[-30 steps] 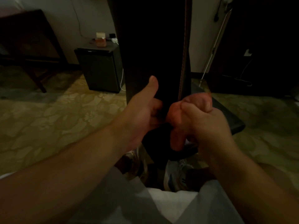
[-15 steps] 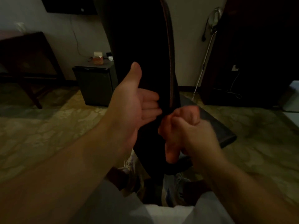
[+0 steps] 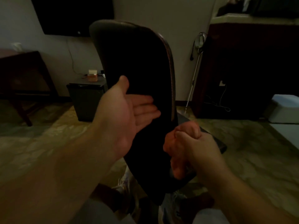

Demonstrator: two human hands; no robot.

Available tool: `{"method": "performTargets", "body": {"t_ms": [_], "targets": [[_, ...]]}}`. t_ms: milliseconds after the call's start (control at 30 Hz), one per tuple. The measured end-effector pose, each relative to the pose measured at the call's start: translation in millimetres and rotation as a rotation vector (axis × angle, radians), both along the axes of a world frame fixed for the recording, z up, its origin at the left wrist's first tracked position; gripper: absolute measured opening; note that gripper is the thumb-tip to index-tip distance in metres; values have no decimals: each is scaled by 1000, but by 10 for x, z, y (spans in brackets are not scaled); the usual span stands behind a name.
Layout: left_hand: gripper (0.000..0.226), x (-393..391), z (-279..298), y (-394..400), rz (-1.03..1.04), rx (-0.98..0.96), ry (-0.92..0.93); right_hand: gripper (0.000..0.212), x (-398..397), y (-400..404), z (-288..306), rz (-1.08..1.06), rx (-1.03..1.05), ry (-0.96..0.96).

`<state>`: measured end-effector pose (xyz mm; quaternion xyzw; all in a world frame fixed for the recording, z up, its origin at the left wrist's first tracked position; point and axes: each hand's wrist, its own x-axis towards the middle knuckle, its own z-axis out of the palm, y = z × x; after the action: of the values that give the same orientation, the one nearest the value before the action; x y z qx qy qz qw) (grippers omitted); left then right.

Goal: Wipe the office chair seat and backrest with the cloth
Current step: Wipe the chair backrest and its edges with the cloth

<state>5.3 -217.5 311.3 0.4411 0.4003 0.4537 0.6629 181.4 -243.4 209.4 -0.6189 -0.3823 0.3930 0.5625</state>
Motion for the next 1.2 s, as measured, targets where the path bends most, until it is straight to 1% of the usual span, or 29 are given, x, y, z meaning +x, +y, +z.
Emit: {"method": "performTargets", "body": {"t_ms": [33,100,167,200,267,333,400,467,533,600,667,733,767,833,933,1000,1033,1067,1100,1133,1200], "targets": [[84,37,34,-16,28,42,-27,15,16,31,87,3,24,7],[79,135,64,-78,42,118,-15,13,64,103,300,0,149,-13],[77,184,67,-109,32,133,2,14,69,96,514,-27,258,-65],[77,174,77,-108,22,134,13,15,78,74,522,-46,280,-69],[77,121,112,-90,-10,141,63,15,94,-3,380,-37,237,-22],[73,97,124,-68,-42,151,116,17,83,-76,207,22,156,43],[64,145,115,-63,-49,161,134,16,110,-68,221,-2,132,24],[60,205,91,-46,-24,169,130,15,160,-15,424,-80,221,-41],[63,227,99,-38,-38,166,123,17,179,19,625,-124,346,-127],[64,214,131,-58,-84,178,157,18,187,-3,612,-159,411,-164],[54,175,166,-101,-50,258,193,19,199,-65,405,-135,393,-98],[38,132,214,-109,114,429,165,24,208,-94,211,-71,326,0],[36,121,248,-98,174,492,129,25,223,-88,188,-64,301,-17],[37,162,290,-86,151,521,99,22,257,-26,307,-85,344,-104],[26,244,279,-100,86,549,93,22,243,72,706,-154,538,-243],[27,231,261,-98,84,560,95,21,210,98,863,-210,644,-353],[31,204,249,-78,95,563,102,18,182,94,864,-221,674,-352],[37,173,245,-56,108,562,108,16,175,89,787,-215,673,-310],[41,141,248,-36,115,554,114,15,179,81,662,-214,640,-267],[42,120,250,-29,108,543,119,15,168,54,533,-217,607,-229],[38,108,254,-25,73,537,141,8,152,10,299,-209,538,-155]]}}
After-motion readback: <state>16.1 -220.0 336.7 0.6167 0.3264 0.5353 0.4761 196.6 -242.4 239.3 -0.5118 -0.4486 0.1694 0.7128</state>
